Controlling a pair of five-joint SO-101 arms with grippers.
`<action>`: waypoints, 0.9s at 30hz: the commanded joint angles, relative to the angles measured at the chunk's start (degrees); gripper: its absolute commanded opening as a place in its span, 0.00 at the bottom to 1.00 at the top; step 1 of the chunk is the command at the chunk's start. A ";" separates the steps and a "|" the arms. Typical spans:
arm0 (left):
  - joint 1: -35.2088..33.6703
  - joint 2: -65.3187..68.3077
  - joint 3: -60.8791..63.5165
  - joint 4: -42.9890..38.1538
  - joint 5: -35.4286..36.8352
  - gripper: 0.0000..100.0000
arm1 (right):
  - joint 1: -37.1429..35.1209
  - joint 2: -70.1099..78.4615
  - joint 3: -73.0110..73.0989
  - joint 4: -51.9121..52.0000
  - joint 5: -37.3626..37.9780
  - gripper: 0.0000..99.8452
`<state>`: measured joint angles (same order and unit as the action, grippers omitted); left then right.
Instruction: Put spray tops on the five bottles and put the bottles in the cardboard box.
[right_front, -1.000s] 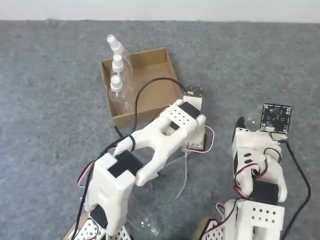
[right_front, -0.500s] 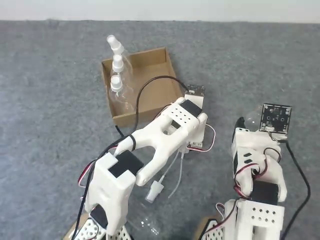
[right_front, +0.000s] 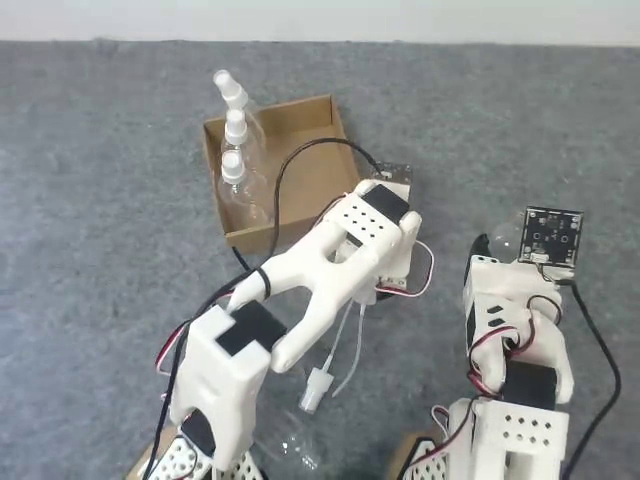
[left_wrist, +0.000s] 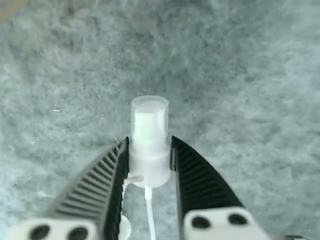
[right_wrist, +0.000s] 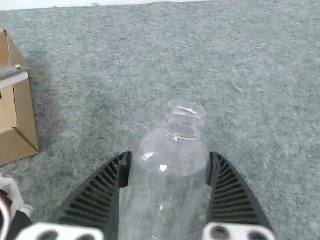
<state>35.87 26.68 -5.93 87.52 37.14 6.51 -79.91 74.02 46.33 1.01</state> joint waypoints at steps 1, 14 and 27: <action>-0.18 -12.40 1.54 0.35 0.26 0.01 | 0.66 -1.45 -0.79 -1.54 -0.18 0.11; -8.44 -26.99 6.73 0.26 0.09 0.01 | 0.57 -1.45 -0.79 -1.54 -0.18 0.11; -11.25 -45.71 15.34 -0.62 0.09 0.01 | 0.13 -1.45 -0.70 -1.36 -0.18 0.11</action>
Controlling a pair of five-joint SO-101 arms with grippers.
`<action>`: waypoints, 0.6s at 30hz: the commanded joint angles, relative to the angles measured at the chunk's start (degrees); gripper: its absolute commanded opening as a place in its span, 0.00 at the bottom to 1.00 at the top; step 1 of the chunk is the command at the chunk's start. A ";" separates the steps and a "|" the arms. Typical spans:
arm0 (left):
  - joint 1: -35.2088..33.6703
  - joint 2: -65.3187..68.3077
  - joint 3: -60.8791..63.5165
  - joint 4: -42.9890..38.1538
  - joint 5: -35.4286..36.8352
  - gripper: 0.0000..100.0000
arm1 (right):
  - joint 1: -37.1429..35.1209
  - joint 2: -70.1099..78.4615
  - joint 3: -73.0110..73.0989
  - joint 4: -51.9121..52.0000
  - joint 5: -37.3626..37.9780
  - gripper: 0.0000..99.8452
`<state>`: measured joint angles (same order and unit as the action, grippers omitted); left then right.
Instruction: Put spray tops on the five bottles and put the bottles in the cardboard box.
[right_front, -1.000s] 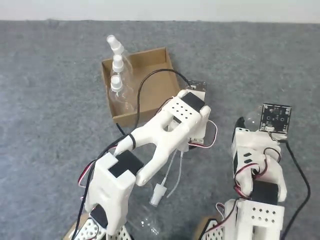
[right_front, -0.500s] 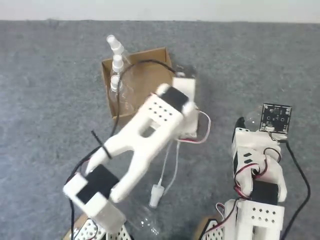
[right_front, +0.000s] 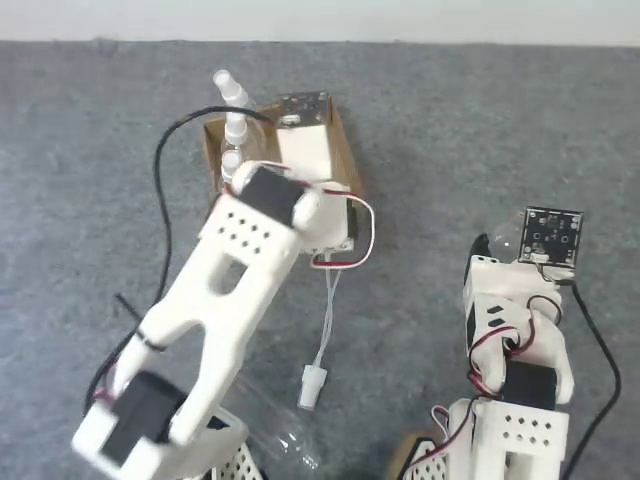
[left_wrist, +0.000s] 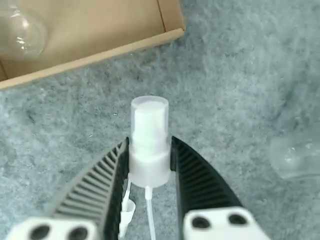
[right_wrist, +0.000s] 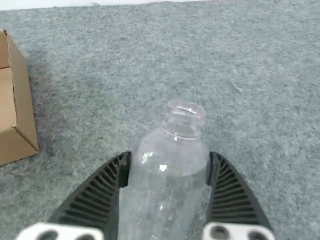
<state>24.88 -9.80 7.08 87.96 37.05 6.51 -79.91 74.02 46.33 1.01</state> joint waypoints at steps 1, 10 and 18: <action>-0.26 -11.25 3.91 -2.20 0.18 0.01 | 0.13 -1.45 -0.70 -1.27 -0.18 0.11; -4.22 -29.10 22.29 -17.32 0.18 0.01 | 0.04 -1.45 -0.70 -1.01 -0.18 0.11; -7.03 -42.46 34.68 -28.13 0.26 0.01 | -2.07 -1.45 -0.53 -1.01 -0.18 0.11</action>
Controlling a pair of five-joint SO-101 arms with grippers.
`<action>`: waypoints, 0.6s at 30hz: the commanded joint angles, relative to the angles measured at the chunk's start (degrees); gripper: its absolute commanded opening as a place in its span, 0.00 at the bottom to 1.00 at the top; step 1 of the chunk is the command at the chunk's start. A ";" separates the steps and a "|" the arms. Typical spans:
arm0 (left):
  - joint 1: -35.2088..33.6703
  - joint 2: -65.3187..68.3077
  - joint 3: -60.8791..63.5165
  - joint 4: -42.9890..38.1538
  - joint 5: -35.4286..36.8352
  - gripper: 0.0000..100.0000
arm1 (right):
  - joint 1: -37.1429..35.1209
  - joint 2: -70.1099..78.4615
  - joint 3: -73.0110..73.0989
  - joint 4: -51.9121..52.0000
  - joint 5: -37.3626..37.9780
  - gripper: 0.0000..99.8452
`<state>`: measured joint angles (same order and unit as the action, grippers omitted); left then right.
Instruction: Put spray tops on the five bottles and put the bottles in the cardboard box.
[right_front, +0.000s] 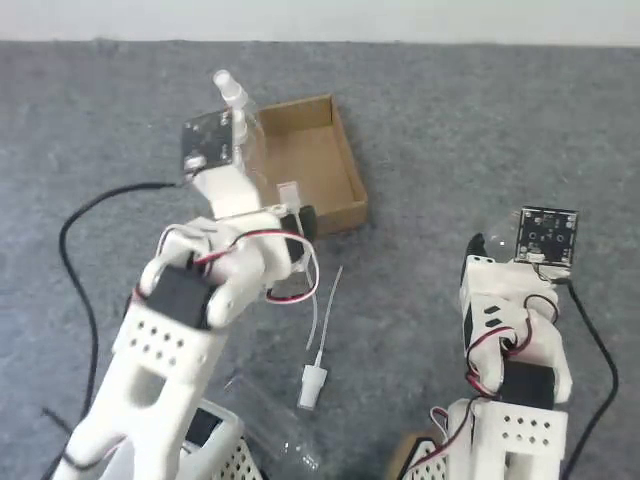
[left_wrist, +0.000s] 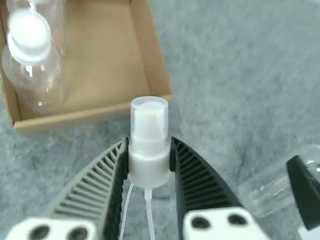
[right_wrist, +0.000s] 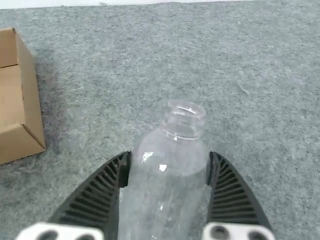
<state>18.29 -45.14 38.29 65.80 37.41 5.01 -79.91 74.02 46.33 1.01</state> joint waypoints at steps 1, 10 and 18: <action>-0.44 -8.62 5.05 -7.47 -0.09 0.01 | -0.57 -1.45 -0.53 -1.01 -0.18 0.11; -0.53 -21.10 16.22 -17.93 0.00 0.01 | -4.18 -1.54 -0.09 -0.48 -0.09 0.11; -6.24 -28.75 22.29 -24.53 0.26 0.01 | -12.09 -1.54 0.88 -0.13 5.19 0.11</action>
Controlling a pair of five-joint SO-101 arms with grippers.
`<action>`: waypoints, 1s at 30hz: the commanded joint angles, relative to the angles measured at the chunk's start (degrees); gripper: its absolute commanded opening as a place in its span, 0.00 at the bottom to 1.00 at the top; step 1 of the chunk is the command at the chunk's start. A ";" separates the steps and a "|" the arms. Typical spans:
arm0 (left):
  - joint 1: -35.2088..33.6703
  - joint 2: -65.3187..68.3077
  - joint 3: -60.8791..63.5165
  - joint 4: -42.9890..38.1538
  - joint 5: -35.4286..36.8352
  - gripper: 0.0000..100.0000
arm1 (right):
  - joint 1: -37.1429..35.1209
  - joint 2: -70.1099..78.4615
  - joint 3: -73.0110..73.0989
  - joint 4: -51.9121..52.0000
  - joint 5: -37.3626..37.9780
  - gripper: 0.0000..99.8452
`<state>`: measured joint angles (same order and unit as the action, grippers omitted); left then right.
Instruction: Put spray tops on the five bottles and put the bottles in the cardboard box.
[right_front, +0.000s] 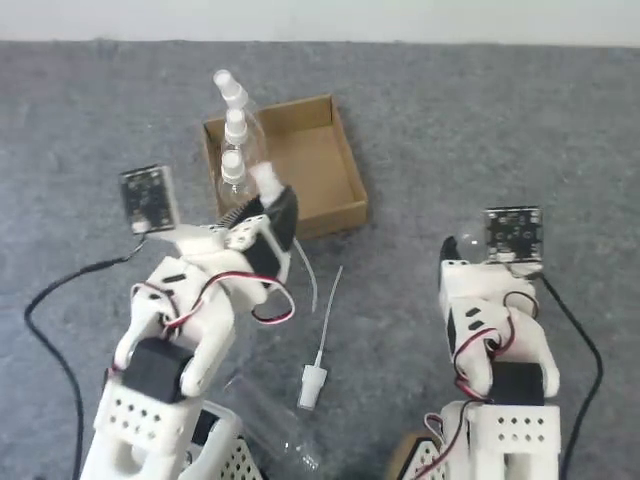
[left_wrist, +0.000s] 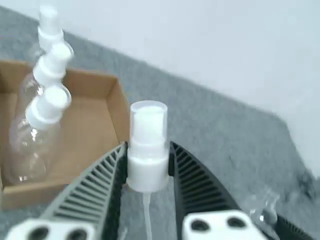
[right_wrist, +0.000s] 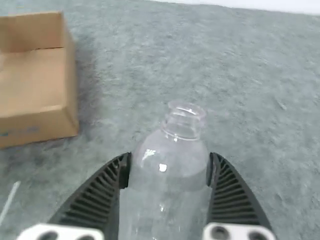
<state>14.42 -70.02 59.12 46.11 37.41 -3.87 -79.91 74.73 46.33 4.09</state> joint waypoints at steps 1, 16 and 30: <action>-2.73 -4.57 2.24 -5.80 0.26 0.01 | -4.26 -1.54 0.26 -0.13 2.64 0.11; -3.16 -18.46 7.60 -6.77 4.13 0.01 | -15.34 -1.80 -0.18 5.32 6.15 0.11; -3.25 -30.33 11.38 -6.77 5.27 0.01 | -20.88 -24.66 6.59 12.97 10.46 0.11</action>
<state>11.60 -98.77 71.08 41.27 41.98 -23.21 -101.54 81.67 59.16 13.32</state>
